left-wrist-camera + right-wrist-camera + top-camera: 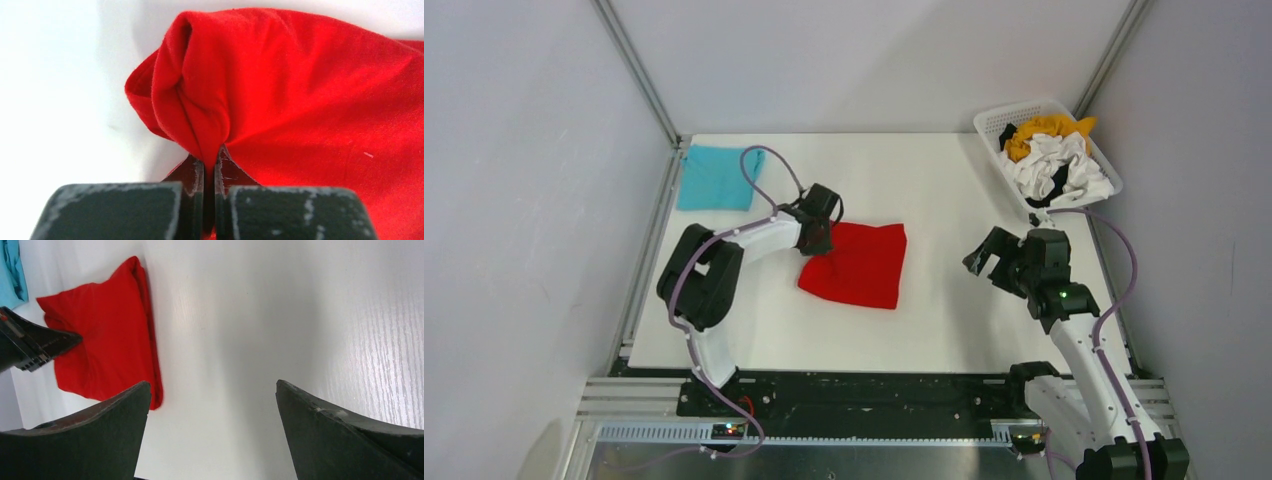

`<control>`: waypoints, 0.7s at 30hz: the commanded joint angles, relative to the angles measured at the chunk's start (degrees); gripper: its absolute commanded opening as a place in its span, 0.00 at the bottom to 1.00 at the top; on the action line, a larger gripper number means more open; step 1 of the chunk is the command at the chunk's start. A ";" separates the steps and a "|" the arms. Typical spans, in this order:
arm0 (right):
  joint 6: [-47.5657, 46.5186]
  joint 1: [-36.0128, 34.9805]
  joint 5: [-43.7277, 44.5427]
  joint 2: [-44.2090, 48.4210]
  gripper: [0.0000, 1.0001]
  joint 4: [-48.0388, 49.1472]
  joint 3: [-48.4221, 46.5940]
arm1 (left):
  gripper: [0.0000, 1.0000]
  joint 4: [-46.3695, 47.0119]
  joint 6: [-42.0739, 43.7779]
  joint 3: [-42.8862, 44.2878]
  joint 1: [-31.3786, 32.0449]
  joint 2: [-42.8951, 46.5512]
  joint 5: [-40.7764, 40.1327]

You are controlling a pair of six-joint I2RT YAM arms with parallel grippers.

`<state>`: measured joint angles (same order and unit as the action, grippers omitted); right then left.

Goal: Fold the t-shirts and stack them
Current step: Put the neatly folded tshirt into the corner of the board with the left arm

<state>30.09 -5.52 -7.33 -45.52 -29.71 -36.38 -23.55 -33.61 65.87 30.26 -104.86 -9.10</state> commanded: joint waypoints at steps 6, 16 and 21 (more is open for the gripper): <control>-1.38 -0.64 -2.11 1.31 0.99 2.80 1.13 | 0.00 -5.46 23.71 20.36 -6.39 -6.84 -25.69; -2.70 -3.47 -0.69 0.02 1.00 5.26 1.42 | 0.00 -5.26 48.12 49.71 -15.57 -21.33 -31.69; -3.49 -5.06 2.91 -1.25 0.99 6.40 1.42 | 0.00 -4.71 54.55 56.09 -19.17 -22.41 -28.54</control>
<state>28.34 -9.39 -7.97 -46.00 -26.33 -34.94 -29.93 10.98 115.68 13.54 -128.09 -36.82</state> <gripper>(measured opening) 0.993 0.038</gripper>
